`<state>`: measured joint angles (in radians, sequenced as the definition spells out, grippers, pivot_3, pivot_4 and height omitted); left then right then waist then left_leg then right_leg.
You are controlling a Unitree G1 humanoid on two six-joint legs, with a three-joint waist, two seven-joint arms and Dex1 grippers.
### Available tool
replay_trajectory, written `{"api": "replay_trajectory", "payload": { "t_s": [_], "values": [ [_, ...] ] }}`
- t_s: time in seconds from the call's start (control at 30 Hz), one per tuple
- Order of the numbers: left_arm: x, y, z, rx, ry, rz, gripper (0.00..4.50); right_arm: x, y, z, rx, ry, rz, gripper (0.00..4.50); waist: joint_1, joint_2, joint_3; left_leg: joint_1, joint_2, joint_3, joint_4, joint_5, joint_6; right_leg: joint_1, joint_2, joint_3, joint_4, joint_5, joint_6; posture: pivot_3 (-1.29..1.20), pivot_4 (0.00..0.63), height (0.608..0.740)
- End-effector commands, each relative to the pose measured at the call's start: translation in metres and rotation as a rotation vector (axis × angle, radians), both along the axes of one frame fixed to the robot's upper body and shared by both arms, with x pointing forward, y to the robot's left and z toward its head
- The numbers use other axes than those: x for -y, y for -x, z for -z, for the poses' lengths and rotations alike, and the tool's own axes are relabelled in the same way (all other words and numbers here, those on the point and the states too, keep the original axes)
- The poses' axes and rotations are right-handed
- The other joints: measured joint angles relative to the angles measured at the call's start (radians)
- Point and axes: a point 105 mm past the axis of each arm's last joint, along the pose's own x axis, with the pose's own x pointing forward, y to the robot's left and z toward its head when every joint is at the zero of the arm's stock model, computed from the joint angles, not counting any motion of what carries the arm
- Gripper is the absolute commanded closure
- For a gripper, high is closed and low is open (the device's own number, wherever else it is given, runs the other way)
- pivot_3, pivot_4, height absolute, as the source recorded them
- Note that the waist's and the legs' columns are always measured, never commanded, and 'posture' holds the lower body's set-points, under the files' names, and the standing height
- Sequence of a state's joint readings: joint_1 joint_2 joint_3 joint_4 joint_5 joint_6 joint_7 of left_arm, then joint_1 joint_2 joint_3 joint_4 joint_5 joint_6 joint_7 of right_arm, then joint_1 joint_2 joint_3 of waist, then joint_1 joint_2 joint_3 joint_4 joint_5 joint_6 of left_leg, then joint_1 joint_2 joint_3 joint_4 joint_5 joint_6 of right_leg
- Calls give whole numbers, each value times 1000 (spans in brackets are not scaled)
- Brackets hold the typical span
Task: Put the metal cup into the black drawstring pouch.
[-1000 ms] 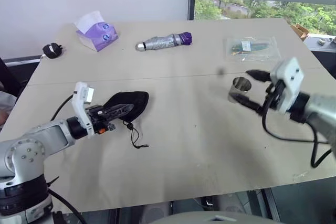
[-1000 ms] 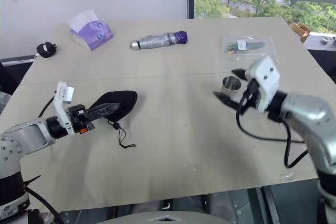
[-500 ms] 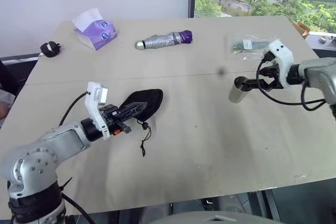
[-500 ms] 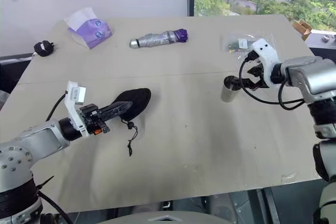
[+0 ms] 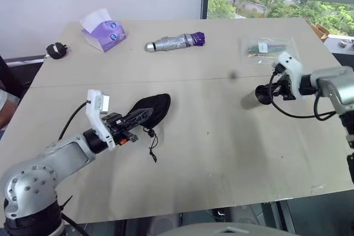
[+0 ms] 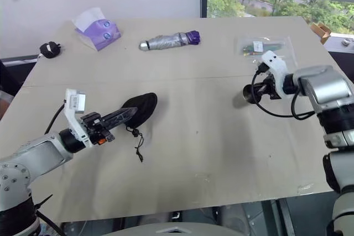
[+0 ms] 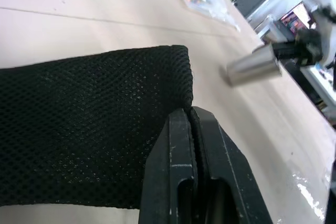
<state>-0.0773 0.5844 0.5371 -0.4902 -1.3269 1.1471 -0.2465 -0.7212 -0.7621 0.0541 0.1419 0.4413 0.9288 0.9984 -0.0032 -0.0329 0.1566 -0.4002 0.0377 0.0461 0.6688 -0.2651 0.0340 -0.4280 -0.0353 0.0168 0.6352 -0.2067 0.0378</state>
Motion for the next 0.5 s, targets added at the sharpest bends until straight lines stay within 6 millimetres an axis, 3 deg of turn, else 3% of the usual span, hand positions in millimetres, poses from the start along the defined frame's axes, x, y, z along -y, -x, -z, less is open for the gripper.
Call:
{"api": "replay_trajectory", "payload": {
  "t_s": [0.03,0.17,0.27,0.5],
  "values": [
    [7,-8,-10,11,125,-21,4500,-38,34,-29,133,-292,-129,4463,0,0,0,0,0,-1,0,0,0,0,0,0,1,0,0,0,150,740],
    [19,-17,-7,-31,168,-30,4500,-88,44,-22,134,-605,-99,4463,-12,1,0,2,1,-1,0,0,0,-1,1,0,7,0,0,0,150,740],
    [25,-21,-5,-48,162,-20,4500,-115,44,-23,134,-744,-66,4463,-11,1,0,3,0,-1,1,0,-1,-1,2,0,7,0,0,0,150,740],
    [25,-30,-13,-52,185,-22,4500,-157,46,-5,112,-823,-71,4463,-8,0,0,3,-1,-1,1,1,-2,-1,2,0,7,0,0,0,150,740]
  ]
}}
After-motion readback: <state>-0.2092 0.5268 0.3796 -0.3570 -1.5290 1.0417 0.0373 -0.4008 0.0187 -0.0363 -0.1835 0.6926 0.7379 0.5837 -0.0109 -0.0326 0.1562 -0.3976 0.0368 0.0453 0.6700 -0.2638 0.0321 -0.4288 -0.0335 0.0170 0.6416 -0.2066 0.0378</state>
